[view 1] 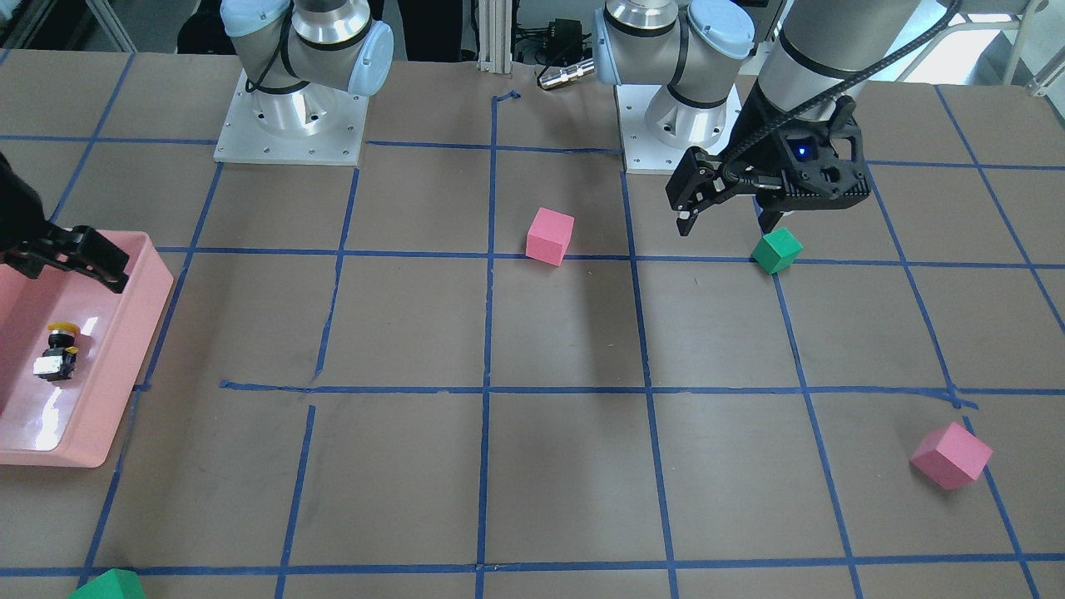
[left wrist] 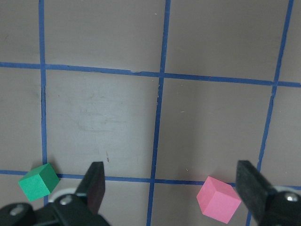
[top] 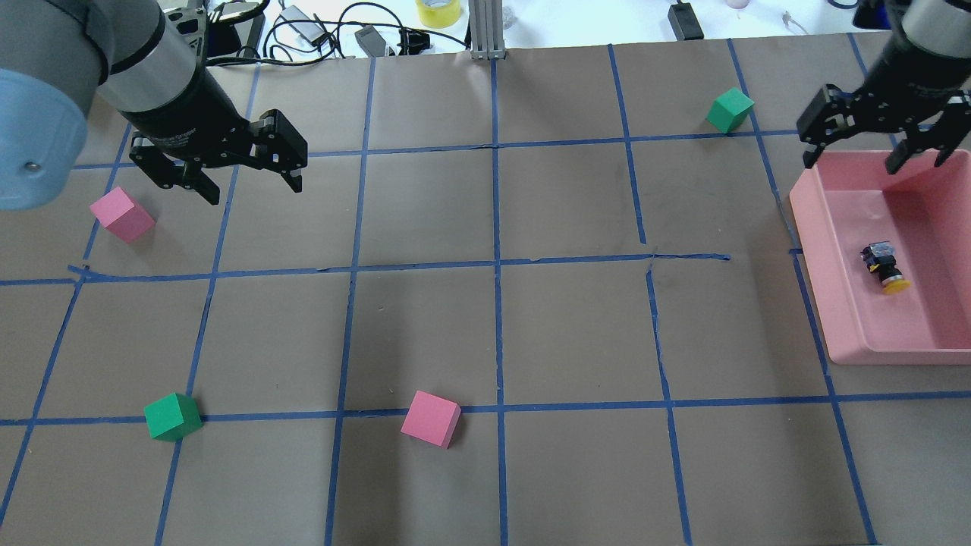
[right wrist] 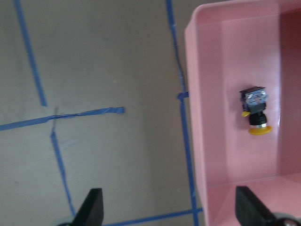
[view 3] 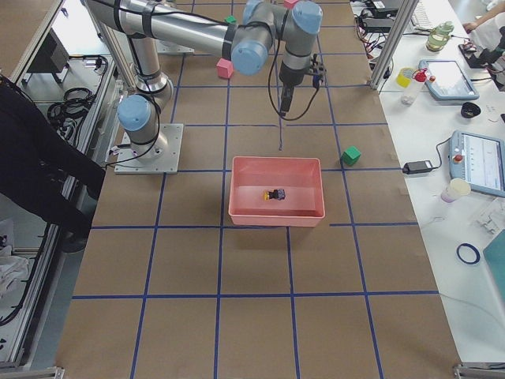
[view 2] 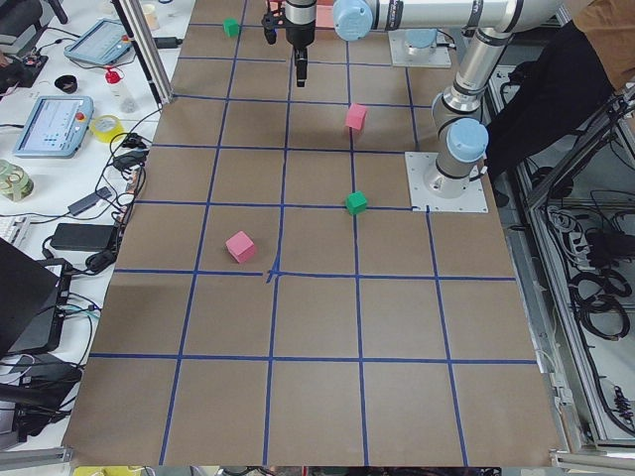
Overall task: Align button upright
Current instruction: 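Move the right gripper over the pink tray toward the push-button switch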
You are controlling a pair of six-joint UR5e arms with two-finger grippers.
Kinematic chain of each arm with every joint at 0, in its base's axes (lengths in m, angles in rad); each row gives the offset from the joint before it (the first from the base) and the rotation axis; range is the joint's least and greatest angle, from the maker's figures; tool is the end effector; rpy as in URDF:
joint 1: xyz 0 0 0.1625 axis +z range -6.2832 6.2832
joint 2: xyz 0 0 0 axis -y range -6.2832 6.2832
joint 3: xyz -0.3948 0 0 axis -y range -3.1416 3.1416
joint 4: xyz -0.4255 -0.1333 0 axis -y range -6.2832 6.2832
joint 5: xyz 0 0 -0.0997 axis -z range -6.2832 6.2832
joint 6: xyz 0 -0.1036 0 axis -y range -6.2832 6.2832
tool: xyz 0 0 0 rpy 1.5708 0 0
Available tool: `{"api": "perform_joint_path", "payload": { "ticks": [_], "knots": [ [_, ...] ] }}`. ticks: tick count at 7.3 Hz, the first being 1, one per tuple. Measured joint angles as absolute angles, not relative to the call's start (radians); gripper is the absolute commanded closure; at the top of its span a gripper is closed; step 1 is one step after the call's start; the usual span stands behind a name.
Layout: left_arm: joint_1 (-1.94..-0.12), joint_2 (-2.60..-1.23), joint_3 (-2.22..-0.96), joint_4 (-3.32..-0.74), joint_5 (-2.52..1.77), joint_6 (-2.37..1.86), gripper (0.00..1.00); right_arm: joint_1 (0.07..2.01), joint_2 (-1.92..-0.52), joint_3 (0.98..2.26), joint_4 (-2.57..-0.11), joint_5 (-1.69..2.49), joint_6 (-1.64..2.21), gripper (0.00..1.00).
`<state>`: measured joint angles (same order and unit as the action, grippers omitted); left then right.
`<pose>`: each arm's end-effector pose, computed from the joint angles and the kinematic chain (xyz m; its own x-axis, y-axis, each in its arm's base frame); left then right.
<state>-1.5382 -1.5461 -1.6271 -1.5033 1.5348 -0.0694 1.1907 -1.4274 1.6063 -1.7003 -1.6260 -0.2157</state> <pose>-0.1200 -0.5231 0.4438 -0.9942 -0.1005 0.0384 -0.1018 0.9943 -0.0333 -0.0928 -0.5763 0.3693 -0.9860 0.1609 0.0433 0.1633 0.9847 0.0600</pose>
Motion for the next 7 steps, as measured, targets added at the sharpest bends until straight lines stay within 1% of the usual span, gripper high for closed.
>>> {"api": "perform_joint_path", "payload": {
  "ticks": [2, 3, 5, 7],
  "knots": [
    [-1.539, -1.546, -1.628, -1.503, 1.536, -0.070, 0.00, 1.058, -1.372, 1.684, -1.901, -1.638, -0.328, 0.00],
    [-1.539, -1.545, -1.628, -1.503, 1.540, -0.069, 0.00, 1.021, -1.334, 1.706, -1.974, -1.638, -0.352, 0.00],
    [-1.539, -1.545, -1.629, -1.503, 1.544, -0.066, 0.00, 0.978, -1.275, 1.734, -2.045, -1.635, -0.397, 0.00],
    [-1.539, -1.545, -1.631, -1.501, 1.547, -0.063, 0.00, 0.947, -1.259, 1.764, -2.069, -1.631, -0.413, 0.00]
  ]
}}
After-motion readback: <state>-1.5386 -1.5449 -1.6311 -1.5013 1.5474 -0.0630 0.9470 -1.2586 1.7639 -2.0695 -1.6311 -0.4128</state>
